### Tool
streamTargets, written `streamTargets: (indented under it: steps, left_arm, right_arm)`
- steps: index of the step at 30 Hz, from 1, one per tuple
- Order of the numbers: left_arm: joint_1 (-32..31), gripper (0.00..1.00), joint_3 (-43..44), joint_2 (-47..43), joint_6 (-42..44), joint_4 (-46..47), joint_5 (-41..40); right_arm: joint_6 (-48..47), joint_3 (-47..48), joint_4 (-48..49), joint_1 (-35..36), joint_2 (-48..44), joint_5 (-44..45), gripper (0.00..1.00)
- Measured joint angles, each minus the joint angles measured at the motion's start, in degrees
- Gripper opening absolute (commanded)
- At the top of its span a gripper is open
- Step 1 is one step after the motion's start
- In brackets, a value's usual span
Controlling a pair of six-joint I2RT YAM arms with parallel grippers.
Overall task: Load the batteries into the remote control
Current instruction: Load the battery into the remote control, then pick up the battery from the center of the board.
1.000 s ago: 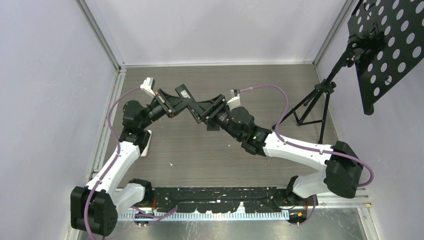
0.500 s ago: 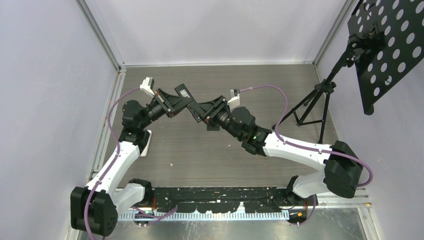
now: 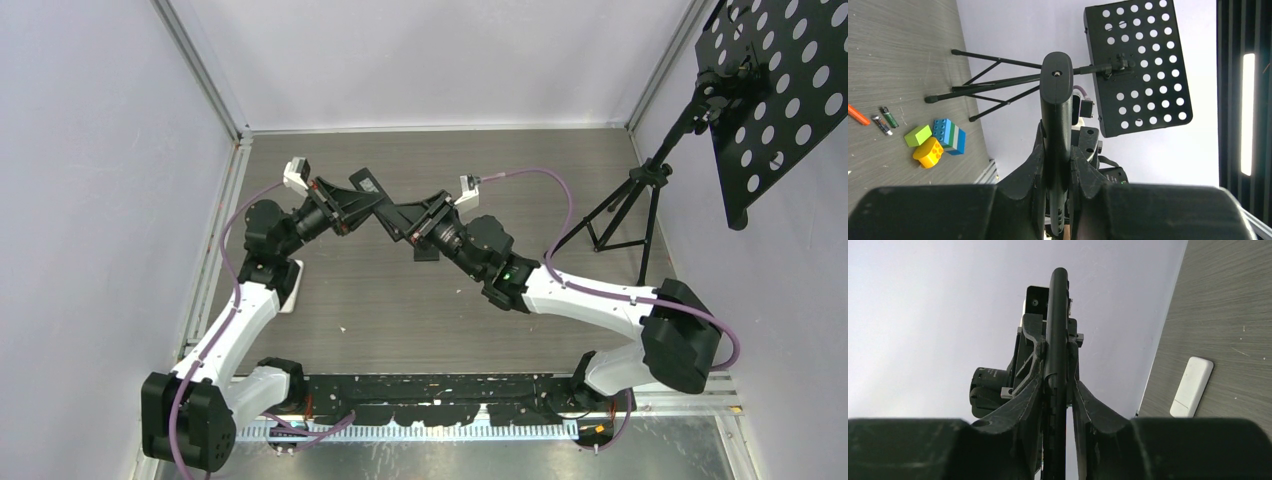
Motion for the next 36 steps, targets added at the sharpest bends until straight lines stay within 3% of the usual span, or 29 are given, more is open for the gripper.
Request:
streamTargets:
  steps: [3, 5, 8, 20, 28, 32, 36]
  left_arm:
    - [-0.1, 0.00, 0.0, 0.0, -0.2, -0.1, 0.2]
    - [-0.2, 0.00, 0.0, 0.0, -0.1, -0.2, 0.2]
    - [-0.2, 0.00, 0.0, 0.0, 0.8, -0.5, 0.2]
    - [-0.2, 0.00, 0.0, 0.1, 6.8, -2.0, 1.1]
    - [-0.2, 0.00, 0.3, -1.4, 22.5, -13.2, 1.2]
    - [-0.2, 0.00, 0.3, -4.0, 29.9, -15.6, 2.2]
    - [-0.2, 0.00, 0.3, -6.6, 34.9, -15.5, 4.1]
  right_arm:
    - [-1.3, -0.1, 0.3, 0.0, 0.3, -0.4, 0.66]
    - [-1.9, -0.5, 0.2, 0.0, 0.3, -0.5, 0.73]
    - [-3.0, -1.0, -0.6, -0.3, 0.1, -0.7, 0.76]
    - [-8.8, -3.5, -7.6, -5.6, -9.7, -5.6, 0.72]
    - [-24.6, 4.0, -38.9, -8.1, -14.9, 1.0, 0.69]
    - [-30.2, 7.6, -53.8, -9.7, -12.2, 6.6, 0.60]
    - [-33.1, 7.8, -62.3, -12.3, -6.9, 9.1, 0.57]
